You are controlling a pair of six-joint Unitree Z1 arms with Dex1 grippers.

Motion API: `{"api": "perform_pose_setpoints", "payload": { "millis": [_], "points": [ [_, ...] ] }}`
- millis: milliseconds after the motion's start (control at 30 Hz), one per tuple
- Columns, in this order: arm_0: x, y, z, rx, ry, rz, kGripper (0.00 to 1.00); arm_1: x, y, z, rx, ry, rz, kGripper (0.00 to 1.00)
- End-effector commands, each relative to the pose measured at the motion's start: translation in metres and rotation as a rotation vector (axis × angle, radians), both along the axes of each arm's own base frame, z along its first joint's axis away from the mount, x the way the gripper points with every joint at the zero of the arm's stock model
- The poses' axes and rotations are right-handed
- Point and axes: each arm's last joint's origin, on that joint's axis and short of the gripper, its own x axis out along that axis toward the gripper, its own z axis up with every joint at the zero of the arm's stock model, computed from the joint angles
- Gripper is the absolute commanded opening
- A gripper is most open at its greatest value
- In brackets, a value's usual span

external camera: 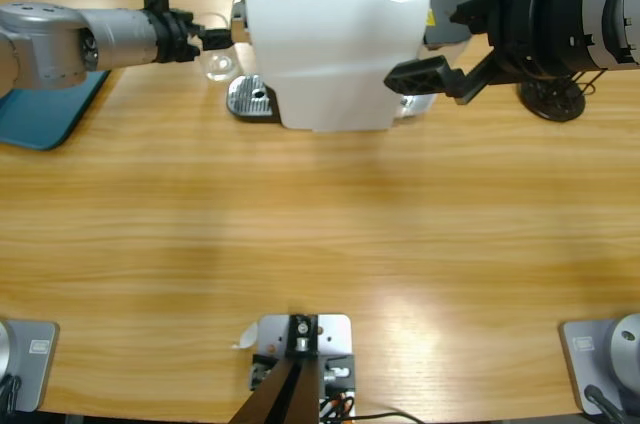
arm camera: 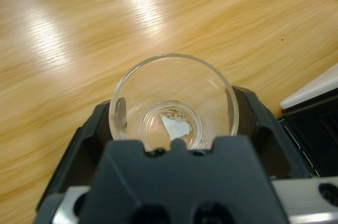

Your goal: Pour coffee

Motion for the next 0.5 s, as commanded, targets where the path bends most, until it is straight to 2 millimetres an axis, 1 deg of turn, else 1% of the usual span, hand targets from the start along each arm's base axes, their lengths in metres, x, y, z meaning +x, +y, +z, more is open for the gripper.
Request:
{"api": "perform_pose_setpoints", "payload": {
  "millis": [33, 200, 267, 300, 367, 500],
  "points": [
    [-0.034, 0.036, 0.031, 0.002, -0.025, 0.009, 0.485, -0.008, -0.011, 0.001, 0.018, -0.003, -0.002, 1.0],
    [-0.067, 0.054, 0.056, -0.022, -0.06, -0.015, 0.485, -0.014, -0.019, 0.004, 0.018, -0.003, -0.008, 1.0],
    [-0.08, 0.056, 0.064, -0.032, -0.067, -0.044, 0.485, -0.017, -0.023, 0.004, 0.011, 0.002, -0.009, 1.0],
    [-0.084, 0.054, 0.065, -0.033, -0.066, -0.058, 0.485, -0.019, -0.025, 0.004, 0.008, 0.004, -0.009, 1.0],
    [-0.091, 0.048, 0.061, -0.026, -0.052, -0.091, 0.485, -0.024, -0.031, 0.004, 0.004, 0.006, -0.01, 1.0],
    [-0.095, 0.033, 0.049, -0.011, -0.013, -0.149, 0.485, -0.034, -0.043, 0.006, 0.005, 0.004, -0.011, 1.0]
  ]
}}
